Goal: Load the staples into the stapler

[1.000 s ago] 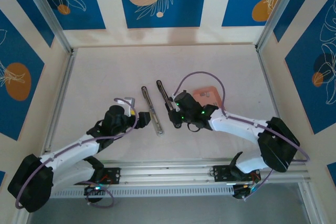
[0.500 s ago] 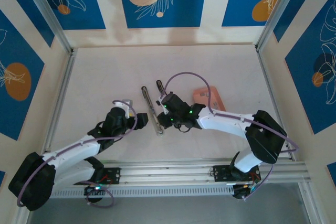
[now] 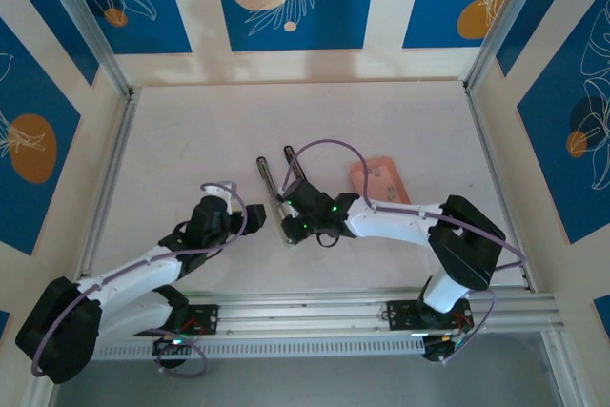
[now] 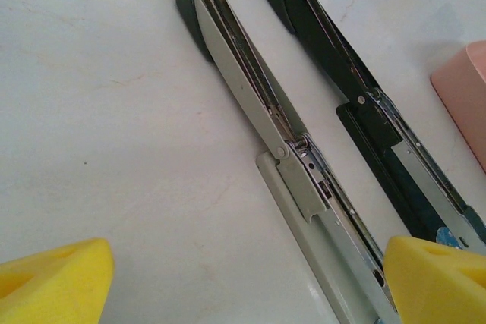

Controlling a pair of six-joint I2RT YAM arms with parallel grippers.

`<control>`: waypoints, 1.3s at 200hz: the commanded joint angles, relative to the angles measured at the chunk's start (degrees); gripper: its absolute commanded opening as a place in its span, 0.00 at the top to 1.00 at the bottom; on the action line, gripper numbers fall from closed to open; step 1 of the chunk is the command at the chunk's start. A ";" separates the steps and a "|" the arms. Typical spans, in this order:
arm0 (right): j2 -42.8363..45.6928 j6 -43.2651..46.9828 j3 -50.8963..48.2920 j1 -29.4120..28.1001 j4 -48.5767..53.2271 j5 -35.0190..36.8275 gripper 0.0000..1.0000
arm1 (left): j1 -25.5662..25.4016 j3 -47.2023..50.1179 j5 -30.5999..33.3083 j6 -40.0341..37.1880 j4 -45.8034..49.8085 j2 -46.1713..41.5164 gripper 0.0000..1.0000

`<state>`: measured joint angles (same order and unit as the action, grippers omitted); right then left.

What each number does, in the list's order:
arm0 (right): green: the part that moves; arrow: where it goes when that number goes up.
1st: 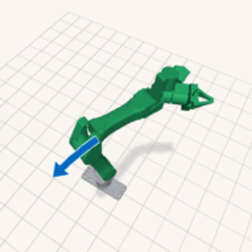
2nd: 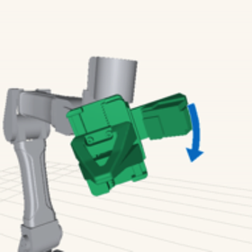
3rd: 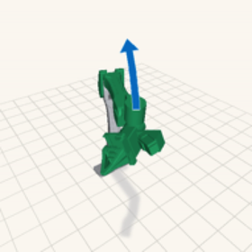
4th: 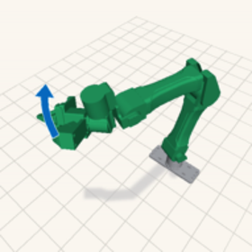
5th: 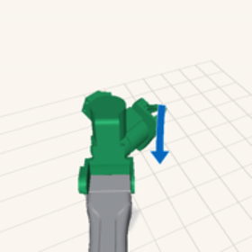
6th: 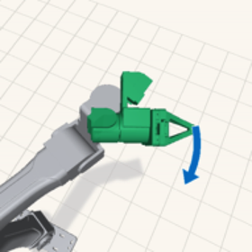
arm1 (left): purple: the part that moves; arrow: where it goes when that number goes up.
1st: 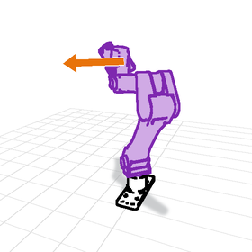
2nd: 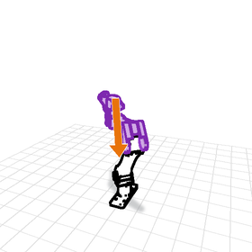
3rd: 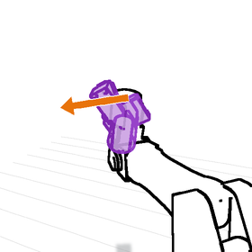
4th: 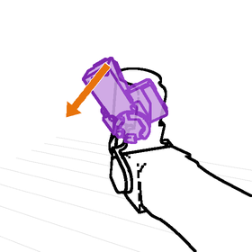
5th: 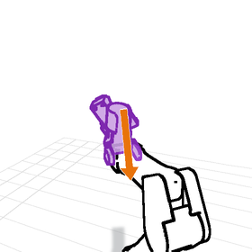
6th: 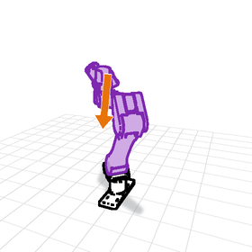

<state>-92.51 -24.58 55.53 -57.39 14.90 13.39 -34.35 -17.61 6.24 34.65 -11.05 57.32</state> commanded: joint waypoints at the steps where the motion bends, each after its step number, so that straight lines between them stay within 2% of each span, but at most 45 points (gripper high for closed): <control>1: -1.22 -1.22 2.30 -0.88 1.10 1.15 0.84 | 0.59 0.64 0.97 1.01 0.42 -0.93 0.09; 260: -4.29 -2.53 3.71 -1.41 3.15 3.20 0.85 | 0.67 1.78 0.88 1.28 -0.82 -1.40 0.09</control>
<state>-96.23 -26.04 58.08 -58.19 16.16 15.09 -34.24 -16.84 6.50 35.51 -11.11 56.66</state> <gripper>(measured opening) 0.154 0.914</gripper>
